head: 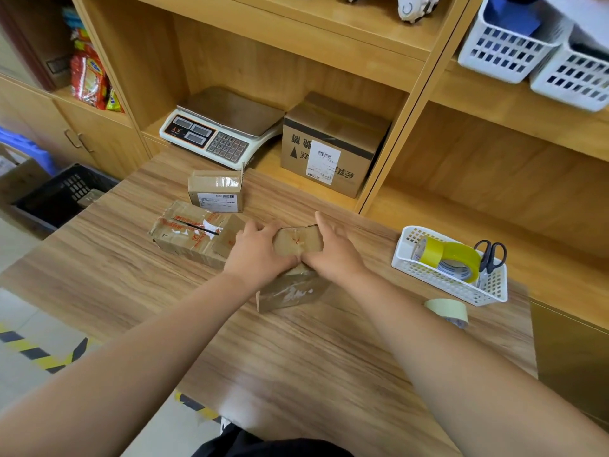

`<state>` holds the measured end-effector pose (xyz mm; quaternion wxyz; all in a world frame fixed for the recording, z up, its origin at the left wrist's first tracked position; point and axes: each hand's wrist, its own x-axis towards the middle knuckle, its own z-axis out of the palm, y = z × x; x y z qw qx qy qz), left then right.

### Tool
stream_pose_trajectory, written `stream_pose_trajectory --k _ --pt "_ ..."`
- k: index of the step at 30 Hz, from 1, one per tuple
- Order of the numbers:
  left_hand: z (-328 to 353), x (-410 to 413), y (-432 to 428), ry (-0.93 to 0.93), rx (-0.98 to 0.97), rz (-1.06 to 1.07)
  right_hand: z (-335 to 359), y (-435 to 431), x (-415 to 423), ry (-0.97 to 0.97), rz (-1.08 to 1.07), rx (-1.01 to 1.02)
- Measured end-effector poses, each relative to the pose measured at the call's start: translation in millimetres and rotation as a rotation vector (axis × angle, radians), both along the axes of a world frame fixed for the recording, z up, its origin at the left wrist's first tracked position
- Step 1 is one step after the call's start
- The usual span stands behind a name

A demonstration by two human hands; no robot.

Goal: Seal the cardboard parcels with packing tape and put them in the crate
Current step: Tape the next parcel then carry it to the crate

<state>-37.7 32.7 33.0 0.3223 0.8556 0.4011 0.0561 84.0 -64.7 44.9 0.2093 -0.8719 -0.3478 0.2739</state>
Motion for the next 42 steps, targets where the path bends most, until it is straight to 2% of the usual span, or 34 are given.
stream_pose_trajectory --k 3,9,15,20,24,28,33,38,42 --pt "2 2 -5 -0.031 0.063 -0.017 -3 -13 6 -0.006 -0.022 0.087" --pt "-8 9 -23 -0.146 0.197 -0.103 -19 -46 -1 -0.163 -0.077 0.174" --pt "-37 11 -49 -0.133 0.184 -0.158 -59 -70 -12 -0.28 -0.191 0.275" --pt "-68 -2 -70 -0.11 0.135 -0.196 -92 -92 -30 -0.266 -0.232 0.298" --pt "-89 -14 -77 -0.075 0.07 -0.188 -112 -105 -40 -0.225 -0.228 0.222" --pt "-92 -16 -70 -0.043 0.093 -0.209 -110 -99 -38 -0.216 -0.237 0.125" --pt "-89 -9 -55 0.104 0.127 -0.242 -102 -88 -19 -0.205 -0.074 0.013" --pt "-90 4 -38 0.228 0.0 -0.384 -101 -77 4 -0.12 0.089 -0.145" --pt "-91 10 -31 0.237 -0.016 -0.389 -104 -74 10 -0.037 0.066 -0.156"
